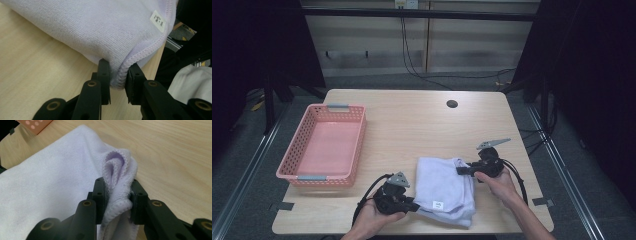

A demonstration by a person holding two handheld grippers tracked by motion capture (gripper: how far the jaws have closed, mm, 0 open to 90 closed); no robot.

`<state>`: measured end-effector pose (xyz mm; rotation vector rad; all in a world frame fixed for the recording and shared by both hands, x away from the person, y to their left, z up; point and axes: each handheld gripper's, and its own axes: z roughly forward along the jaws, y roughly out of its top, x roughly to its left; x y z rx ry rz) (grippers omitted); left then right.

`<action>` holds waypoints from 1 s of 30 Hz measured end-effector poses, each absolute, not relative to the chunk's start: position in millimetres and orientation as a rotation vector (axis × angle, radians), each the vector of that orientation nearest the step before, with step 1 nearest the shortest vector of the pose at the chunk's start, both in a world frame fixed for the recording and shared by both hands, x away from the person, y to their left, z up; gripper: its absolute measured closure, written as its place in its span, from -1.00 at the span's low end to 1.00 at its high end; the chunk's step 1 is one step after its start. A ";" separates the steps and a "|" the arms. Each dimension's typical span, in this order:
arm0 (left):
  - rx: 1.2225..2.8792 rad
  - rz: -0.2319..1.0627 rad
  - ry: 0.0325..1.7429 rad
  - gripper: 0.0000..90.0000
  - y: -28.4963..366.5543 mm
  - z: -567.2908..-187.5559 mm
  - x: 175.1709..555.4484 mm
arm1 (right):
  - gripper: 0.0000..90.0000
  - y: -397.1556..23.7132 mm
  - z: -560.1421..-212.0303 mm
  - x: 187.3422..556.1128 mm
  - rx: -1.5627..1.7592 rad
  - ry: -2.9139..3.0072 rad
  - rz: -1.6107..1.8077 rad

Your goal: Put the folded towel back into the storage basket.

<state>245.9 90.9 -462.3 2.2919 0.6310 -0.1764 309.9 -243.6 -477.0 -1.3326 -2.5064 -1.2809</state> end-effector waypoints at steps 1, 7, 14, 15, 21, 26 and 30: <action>2.280 -0.186 0.633 0.69 91.9 -460.3 246.5 | 0.57 -243.6 -471.0 311.7 -1.337 -2.502 -1.304; 2.235 -0.141 0.635 0.69 103.0 -446.5 251.0 | 0.58 -237.5 -455.3 319.6 -1.325 -2.503 -1.363; 2.193 -0.104 0.659 0.70 121.8 -428.2 260.6 | 0.60 -223.3 -438.2 335.4 -1.288 -2.514 -1.372; 2.188 -0.099 0.662 0.70 124.3 -425.4 261.5 | 0.60 -221.3 -435.9 338.2 -1.286 -2.509 -1.366; 2.186 -0.073 0.683 0.70 135.3 -419.2 264.4 | 0.60 -207.2 -422.9 351.5 -1.244 -2.528 -1.354; 2.169 -0.063 0.710 0.70 145.6 -412.7 269.8 | 0.61 -196.5 -418.1 360.1 -1.235 -2.534 -1.356; 2.175 -0.043 0.714 0.70 149.9 -407.3 273.7 | 0.61 -188.3 -413.3 367.3 -1.229 -2.551 -1.354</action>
